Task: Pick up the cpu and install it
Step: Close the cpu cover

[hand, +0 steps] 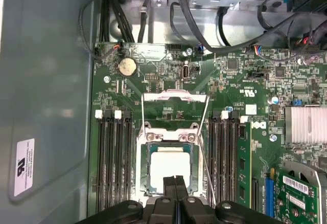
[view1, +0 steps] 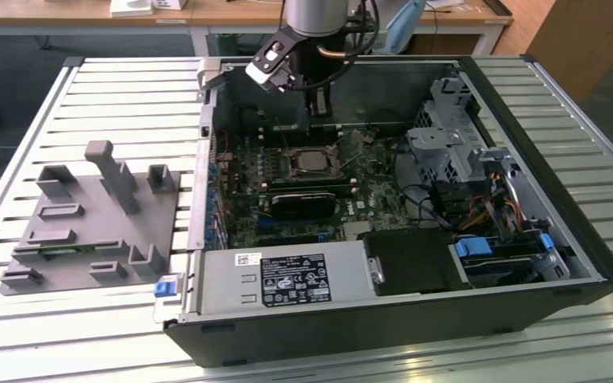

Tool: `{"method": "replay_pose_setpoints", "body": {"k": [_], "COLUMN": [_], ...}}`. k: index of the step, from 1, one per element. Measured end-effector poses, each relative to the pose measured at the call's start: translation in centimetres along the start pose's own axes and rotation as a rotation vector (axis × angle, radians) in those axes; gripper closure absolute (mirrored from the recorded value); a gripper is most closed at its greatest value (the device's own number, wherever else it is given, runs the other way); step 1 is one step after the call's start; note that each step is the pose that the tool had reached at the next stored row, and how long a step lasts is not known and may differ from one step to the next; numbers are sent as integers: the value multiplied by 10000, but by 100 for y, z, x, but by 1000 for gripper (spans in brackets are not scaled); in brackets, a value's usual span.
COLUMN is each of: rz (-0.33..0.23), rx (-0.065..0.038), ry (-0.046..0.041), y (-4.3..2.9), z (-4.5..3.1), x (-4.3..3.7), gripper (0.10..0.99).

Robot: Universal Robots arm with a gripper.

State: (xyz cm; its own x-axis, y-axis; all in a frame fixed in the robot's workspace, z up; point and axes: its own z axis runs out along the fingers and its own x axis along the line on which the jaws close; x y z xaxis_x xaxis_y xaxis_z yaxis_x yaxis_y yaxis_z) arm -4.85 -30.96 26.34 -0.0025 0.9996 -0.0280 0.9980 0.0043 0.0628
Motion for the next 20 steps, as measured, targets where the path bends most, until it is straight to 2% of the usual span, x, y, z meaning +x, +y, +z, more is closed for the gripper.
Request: {"method": "replay_pose_setpoints", "body": {"k": [20], "rz": [0], "rx": [0], "ry": [-1], "y": [1], "z": [-22], "x": [-1], "gripper": [980]}}
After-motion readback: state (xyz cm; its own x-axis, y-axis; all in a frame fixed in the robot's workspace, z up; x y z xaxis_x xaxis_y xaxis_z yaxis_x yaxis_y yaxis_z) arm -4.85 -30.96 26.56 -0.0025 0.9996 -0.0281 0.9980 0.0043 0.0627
